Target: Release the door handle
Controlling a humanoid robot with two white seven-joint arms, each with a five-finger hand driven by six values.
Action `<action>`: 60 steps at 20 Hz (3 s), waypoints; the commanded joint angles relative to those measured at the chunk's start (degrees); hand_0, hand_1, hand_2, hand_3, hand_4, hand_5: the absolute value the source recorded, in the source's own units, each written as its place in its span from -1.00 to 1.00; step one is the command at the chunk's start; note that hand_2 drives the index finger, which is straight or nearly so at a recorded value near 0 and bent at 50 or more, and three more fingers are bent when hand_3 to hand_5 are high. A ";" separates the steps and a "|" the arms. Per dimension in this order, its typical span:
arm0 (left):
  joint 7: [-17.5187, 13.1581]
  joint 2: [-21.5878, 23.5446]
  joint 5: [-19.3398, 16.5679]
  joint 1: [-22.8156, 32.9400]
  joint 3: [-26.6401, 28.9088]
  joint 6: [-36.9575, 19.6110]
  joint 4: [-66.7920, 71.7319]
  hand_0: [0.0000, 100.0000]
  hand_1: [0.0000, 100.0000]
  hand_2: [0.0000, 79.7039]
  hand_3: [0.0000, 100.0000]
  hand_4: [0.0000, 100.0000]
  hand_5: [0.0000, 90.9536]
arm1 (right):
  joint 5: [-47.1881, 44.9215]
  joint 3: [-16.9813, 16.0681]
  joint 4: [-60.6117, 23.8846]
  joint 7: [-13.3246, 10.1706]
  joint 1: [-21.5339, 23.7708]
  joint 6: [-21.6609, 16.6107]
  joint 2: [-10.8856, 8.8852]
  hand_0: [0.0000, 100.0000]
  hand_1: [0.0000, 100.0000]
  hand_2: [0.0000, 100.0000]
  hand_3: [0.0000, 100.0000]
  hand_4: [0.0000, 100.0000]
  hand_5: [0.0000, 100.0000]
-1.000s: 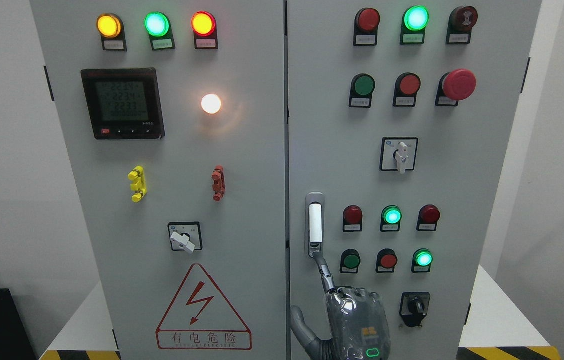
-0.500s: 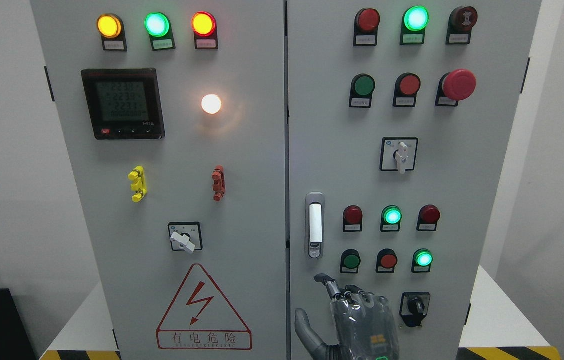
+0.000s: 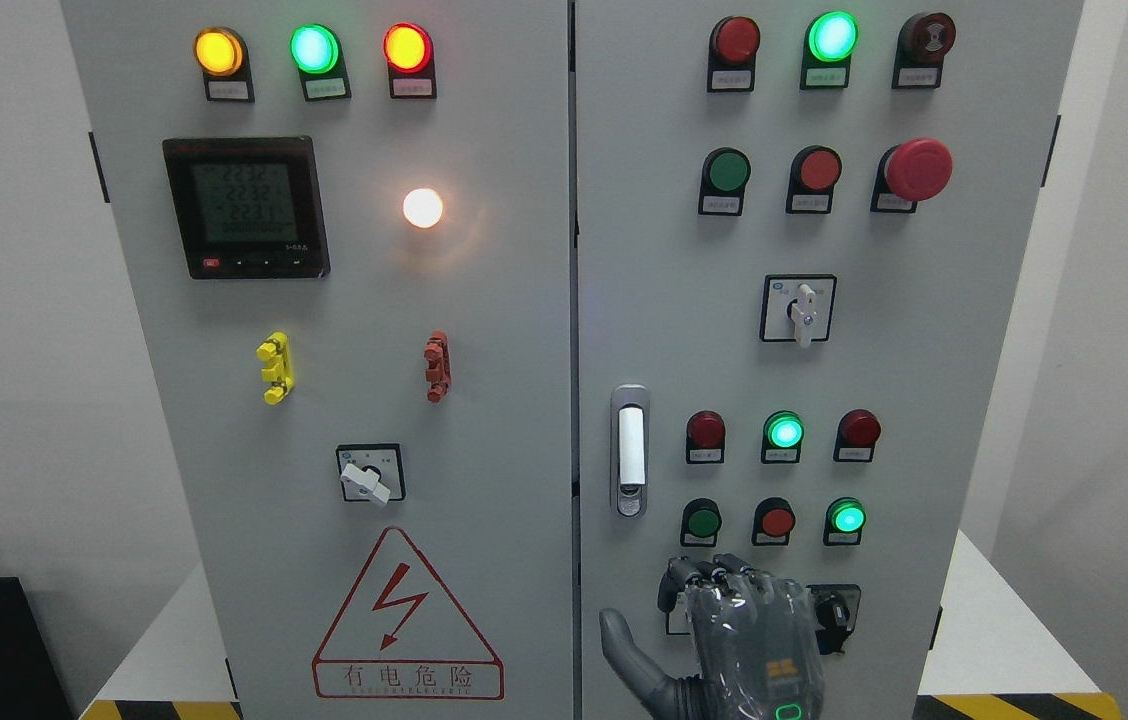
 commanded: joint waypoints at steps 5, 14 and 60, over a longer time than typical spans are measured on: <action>-0.04 -0.02 0.00 0.00 -0.88 0.03 1.14 -0.76 -0.22 -1.00 -1.00 -1.00 -1.00 | 0.02 -0.65 -0.77 -0.25 -3.32 0.08 0.11 -0.56 -0.11 0.75 1.00 0.73 0.94; -0.04 0.07 0.00 0.00 -0.79 0.03 1.14 -0.76 -0.22 -1.00 -1.00 -1.00 -1.00 | 0.02 -0.56 0.63 1.50 -7.72 0.34 1.60 -0.54 0.02 0.76 1.00 0.76 0.94; -0.04 -0.01 0.00 0.00 -0.79 0.03 1.14 -0.76 -0.22 -1.00 -1.00 -1.00 -1.00 | -0.69 -0.03 3.53 2.56 -10.00 0.61 3.80 -0.43 -0.24 0.90 1.00 0.84 0.98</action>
